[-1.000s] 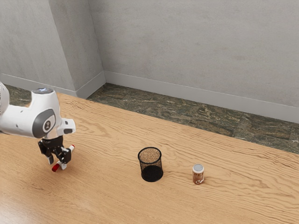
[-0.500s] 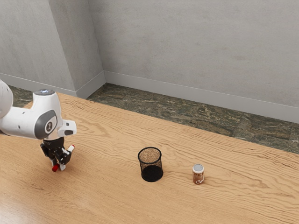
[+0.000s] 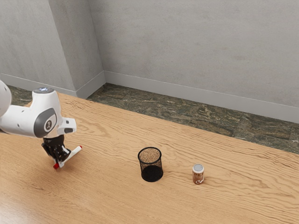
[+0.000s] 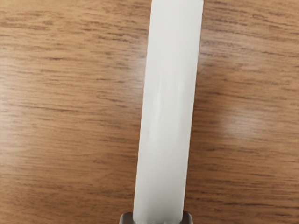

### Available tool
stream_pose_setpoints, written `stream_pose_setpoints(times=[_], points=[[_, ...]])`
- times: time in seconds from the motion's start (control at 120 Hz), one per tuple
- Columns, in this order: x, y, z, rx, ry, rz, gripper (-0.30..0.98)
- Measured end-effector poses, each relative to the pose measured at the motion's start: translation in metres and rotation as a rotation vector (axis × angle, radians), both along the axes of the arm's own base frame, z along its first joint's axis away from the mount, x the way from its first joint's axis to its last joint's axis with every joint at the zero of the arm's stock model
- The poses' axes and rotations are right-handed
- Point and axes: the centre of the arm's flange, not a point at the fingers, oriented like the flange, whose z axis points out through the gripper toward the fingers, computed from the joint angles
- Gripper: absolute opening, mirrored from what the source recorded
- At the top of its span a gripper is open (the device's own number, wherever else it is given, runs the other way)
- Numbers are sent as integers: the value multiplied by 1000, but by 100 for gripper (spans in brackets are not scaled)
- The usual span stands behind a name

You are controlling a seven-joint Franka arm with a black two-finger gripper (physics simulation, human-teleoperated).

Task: Put the marker into the pen holder.

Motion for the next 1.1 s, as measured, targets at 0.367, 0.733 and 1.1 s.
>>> stream_pose_setpoints(times=[0.367,0.733,1.1], points=[[37,-39,120,-35,-86,-65,-10],[121,-168,192,134,336,-295,-10],[144,-300,176,124,511,-496,-10]])
